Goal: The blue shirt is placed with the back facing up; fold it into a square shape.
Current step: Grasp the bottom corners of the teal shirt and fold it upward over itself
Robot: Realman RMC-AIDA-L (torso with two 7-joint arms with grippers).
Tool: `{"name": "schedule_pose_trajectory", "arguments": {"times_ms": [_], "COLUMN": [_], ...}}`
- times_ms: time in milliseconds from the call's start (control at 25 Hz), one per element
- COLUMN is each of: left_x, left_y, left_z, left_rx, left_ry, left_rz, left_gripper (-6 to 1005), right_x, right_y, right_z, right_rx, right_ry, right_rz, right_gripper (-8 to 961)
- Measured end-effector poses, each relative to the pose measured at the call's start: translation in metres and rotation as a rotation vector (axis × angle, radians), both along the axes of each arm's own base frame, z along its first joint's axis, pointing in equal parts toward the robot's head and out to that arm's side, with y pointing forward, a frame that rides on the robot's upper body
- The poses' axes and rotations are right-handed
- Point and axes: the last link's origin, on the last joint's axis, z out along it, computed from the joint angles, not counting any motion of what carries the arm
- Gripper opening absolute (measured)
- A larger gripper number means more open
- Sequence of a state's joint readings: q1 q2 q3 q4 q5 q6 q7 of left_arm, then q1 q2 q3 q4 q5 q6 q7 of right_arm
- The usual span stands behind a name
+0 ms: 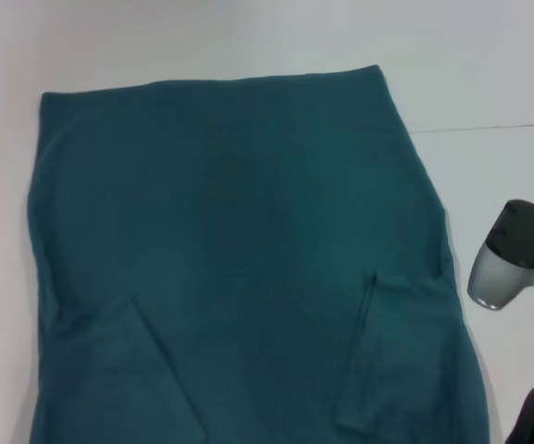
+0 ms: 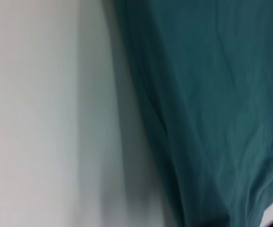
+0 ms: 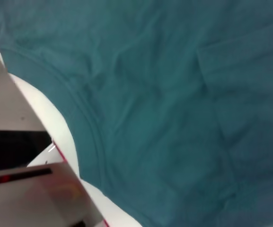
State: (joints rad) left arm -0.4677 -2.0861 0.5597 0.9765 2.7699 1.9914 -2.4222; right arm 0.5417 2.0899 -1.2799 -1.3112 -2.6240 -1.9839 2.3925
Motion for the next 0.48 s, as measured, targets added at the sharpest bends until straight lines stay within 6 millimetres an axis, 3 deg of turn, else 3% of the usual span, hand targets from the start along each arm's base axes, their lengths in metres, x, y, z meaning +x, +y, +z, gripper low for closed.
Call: {"name": "schedule_pose_trajectory", "arguments": {"times_ms": [480], "left_x": [0.002], "left_y": [-0.025], "left_z": [-0.012], "left_rx": [-0.214], "left_ry": [0.044], "left_rz": [-0.004], "left_gripper": [20], "right_x": [0.005], "right_y": [-0.022], "right_z": [-0.02], "right_rx": [-0.138], "right_ry": [-0.004], "right_rz": [-0.023], "right_gripper": [72]}}
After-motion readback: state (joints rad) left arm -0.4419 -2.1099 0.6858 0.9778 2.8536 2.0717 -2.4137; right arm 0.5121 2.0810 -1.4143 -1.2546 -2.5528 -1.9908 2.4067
